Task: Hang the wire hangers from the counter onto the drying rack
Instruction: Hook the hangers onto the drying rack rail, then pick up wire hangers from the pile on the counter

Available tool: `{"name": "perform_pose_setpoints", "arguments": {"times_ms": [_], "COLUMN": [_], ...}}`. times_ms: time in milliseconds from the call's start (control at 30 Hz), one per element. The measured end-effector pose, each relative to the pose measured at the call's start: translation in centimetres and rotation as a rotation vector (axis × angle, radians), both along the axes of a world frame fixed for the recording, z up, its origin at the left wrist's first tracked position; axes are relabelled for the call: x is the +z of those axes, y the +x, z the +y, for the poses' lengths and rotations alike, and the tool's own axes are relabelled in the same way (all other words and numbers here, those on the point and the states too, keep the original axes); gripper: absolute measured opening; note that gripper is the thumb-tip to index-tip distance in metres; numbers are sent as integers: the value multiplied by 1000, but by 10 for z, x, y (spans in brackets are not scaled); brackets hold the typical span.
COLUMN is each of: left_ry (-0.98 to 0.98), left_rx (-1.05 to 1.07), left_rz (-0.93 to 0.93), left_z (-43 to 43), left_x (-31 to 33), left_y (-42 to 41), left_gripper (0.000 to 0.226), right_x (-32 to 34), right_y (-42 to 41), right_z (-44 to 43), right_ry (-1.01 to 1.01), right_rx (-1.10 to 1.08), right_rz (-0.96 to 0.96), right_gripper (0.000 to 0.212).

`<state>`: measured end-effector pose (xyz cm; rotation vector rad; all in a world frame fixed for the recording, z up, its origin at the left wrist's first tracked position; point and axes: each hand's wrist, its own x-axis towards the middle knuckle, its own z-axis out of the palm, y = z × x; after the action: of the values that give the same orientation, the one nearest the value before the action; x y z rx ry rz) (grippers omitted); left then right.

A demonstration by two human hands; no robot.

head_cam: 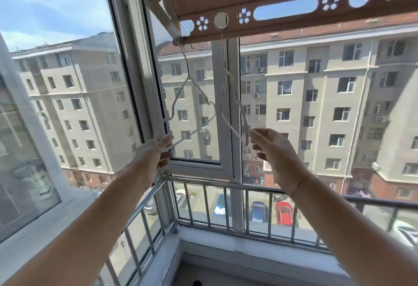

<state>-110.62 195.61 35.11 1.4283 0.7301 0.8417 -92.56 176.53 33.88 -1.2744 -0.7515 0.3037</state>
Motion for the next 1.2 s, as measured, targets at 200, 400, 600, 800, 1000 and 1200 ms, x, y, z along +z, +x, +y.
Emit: {"name": "perform_pose_setpoints", "arguments": {"times_ms": [200,400,600,800,1000,1200], "left_ry": [103,277,319,309,307,357], "left_rx": [-265,-615,-859,-1022,-1168,-1268], "left_rz": [209,283,256,230,211,181], "left_z": [-48,-131,-235,-369,-522,-650], "left_x": [-77,-115,-131,-144,-158,-179], "left_y": [28,88,163,233,286,327], "left_gripper": [23,43,56,59,56,52], "right_x": [-52,-92,-125,-143,-160,-170], "right_y": [17,49,89,115,137,144], "right_z": [-61,-150,-272,-413,-566,-699], "right_ry": [-103,-238,-349,-415,-440,-475], "right_rx": [-123,-307,-516,-715,-866,-1014], "right_rz": [-82,-178,-127,-95,-29,33], "right_gripper": [37,58,71,74,71,66]}}
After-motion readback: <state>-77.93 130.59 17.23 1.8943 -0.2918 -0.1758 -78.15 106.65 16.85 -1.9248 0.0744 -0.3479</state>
